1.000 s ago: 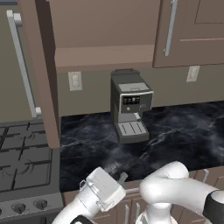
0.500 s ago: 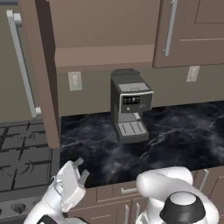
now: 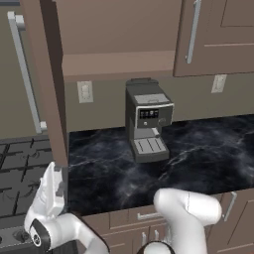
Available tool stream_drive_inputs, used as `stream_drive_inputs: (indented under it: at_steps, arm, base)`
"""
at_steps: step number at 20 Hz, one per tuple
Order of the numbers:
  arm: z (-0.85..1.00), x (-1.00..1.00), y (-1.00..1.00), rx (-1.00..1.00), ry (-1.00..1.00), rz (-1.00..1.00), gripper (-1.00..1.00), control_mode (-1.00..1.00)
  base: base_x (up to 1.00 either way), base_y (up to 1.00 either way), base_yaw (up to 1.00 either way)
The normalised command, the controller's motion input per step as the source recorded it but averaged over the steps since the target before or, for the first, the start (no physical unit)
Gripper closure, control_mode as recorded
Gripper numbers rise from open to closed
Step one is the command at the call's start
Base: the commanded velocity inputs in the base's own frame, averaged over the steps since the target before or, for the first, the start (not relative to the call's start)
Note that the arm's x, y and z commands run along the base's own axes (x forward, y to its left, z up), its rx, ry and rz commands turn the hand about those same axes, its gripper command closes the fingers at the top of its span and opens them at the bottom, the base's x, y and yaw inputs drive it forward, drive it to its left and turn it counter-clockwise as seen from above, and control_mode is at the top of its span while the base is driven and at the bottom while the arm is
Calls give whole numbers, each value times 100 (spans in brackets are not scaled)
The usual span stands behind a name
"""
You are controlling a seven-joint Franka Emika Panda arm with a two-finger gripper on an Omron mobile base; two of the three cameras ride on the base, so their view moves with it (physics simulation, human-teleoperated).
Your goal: Pick the bell pepper from the counter and place it in the cabinet. Then close the cabinet.
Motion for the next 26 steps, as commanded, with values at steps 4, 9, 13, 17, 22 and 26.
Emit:
stream_drive_inputs:
  at_steps: [4,9,13,17,22,26]
  arm:
    - [0,21,99,-27,-51,0,-100,-100]
    - [-19,0,100,-10,-35,0,-100,-100]
    - [-12,2,100,-2,-7,0,-100,-100]
    - [-6,13,100,0,2,0,-100,-100]
    - [0,51,100,0,21,0,-100,-100]
    - [-1,81,100,0,30,0,-100,-100]
  base:
    - [0,0,0]
    - [0,0,0]
    - [0,0,0]
    - [0,0,0]
    - [0,0,0]
    - [0,0,0]
